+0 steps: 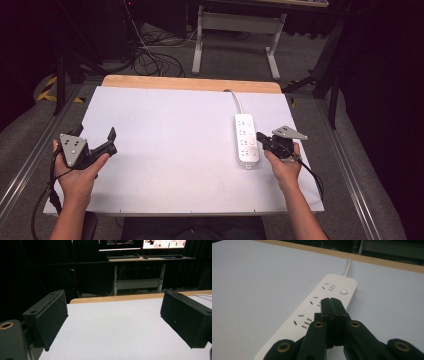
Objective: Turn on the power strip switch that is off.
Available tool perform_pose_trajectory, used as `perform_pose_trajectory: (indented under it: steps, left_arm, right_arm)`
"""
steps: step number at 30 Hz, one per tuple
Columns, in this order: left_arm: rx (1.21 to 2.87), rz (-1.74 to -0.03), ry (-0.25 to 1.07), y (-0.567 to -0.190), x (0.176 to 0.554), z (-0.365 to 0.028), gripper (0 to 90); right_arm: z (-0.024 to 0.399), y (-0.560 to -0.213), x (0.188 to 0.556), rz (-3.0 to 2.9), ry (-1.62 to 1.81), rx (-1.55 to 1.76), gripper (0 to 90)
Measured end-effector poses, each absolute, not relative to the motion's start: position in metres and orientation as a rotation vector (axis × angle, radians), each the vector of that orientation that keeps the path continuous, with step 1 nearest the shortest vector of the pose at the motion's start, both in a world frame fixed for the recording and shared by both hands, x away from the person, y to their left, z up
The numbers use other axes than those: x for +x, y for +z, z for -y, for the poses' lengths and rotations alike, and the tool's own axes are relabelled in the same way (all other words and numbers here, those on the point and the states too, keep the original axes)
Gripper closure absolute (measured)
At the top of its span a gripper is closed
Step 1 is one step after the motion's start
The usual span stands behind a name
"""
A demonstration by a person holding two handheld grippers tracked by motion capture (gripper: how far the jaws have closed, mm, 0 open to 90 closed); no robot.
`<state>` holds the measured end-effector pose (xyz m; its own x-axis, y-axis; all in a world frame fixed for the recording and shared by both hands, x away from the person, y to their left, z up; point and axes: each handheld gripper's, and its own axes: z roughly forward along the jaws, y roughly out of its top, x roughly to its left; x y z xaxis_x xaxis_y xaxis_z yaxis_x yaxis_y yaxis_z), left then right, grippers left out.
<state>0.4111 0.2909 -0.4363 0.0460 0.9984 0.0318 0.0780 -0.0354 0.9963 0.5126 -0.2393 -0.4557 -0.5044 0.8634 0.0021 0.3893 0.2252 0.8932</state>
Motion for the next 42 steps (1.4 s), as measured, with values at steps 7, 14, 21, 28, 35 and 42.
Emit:
perform_pose_trajectory:
  steps: [7,14,21,28,35,42]
  left_arm:
    - [1.314,-1.216,1.160,-0.436,0.411,-0.291,8.2]
    - [1.320,-1.214,1.159,-0.437,0.411,-0.291,9.7]
    - [1.318,-1.214,1.155,-0.437,0.411,-0.292,9.6]
    - [1.318,-1.215,1.154,-0.437,0.411,-0.292,8.7]
    - [1.317,-1.214,1.151,-0.437,0.411,-0.292,8.2]
    - [1.314,-1.218,1.147,-0.437,0.410,-0.292,8.2]
  right_arm:
    - [0.236,-0.461,0.516,-2.053,1.199,1.176,90.0]
    - [0.235,-0.465,0.522,-2.087,1.165,1.205,90.0]
    - [0.233,-0.467,0.523,-2.108,1.151,1.214,90.0]
    - [0.232,-0.469,0.524,-2.125,1.138,1.214,90.0]
    - [0.231,-0.470,0.528,-2.122,1.140,1.229,90.0]
    - [0.230,-0.473,0.527,-2.107,1.140,1.240,90.0]
